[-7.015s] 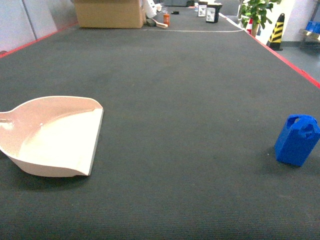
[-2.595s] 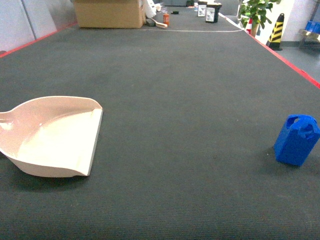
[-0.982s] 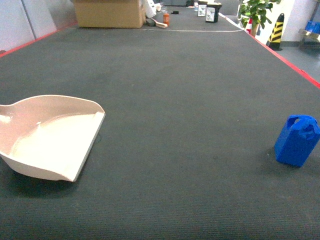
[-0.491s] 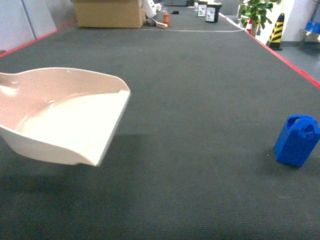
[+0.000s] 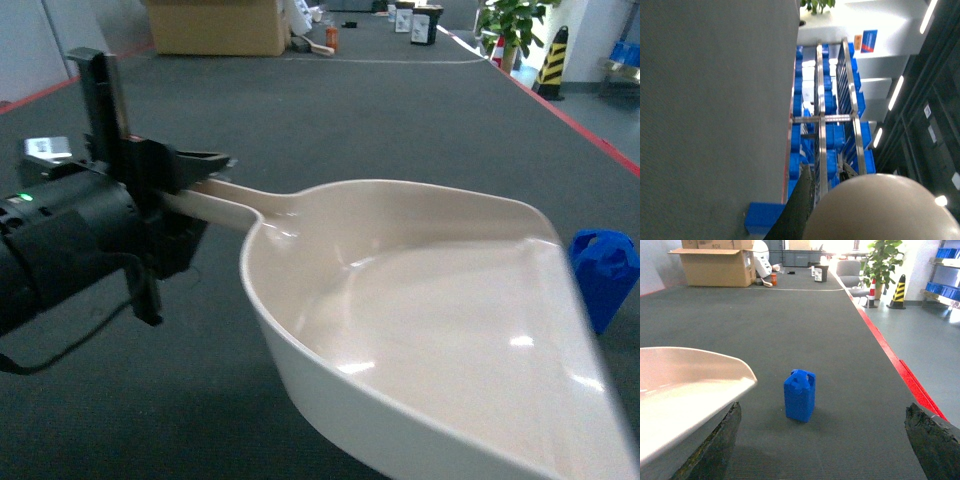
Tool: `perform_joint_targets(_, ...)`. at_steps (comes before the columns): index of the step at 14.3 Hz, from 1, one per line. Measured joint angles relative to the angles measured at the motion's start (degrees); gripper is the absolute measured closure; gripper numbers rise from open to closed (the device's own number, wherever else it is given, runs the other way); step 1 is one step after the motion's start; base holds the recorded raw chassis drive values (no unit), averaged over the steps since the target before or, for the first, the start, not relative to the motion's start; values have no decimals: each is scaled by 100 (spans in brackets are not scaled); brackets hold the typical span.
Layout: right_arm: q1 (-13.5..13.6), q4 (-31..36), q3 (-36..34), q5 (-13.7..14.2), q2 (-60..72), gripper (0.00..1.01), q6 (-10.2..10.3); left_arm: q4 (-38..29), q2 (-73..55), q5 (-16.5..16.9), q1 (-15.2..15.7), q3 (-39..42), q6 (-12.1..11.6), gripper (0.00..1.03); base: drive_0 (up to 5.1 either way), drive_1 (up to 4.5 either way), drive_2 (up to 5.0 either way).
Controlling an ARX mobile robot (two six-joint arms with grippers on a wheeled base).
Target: Place part in tray to right shelf
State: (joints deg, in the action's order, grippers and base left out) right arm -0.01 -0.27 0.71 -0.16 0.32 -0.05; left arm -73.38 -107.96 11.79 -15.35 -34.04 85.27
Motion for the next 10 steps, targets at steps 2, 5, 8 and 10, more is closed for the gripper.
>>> perform_joint_targets(2, 0, 2, 0, 0, 0, 3, 0, 0, -4, -11, -315, -7, 31, 90, 0, 0, 0)
perform_joint_targets(5, 0, -4, 0, 4, 2, 3, -2, 0, -2, -166, -133, -37, 22, 90, 0, 0, 0)
perform_joint_targets(8, -214, 52, 931, 1207, 2492, 3, -282, -13, 2, -96, -208, -37, 22, 90, 0, 0, 0)
perform_joint_targets(10, -374, 1036, 2041, 826, 4671, 3, -201, -7, 2, -131, -186, -39, 22, 90, 0, 0, 0)
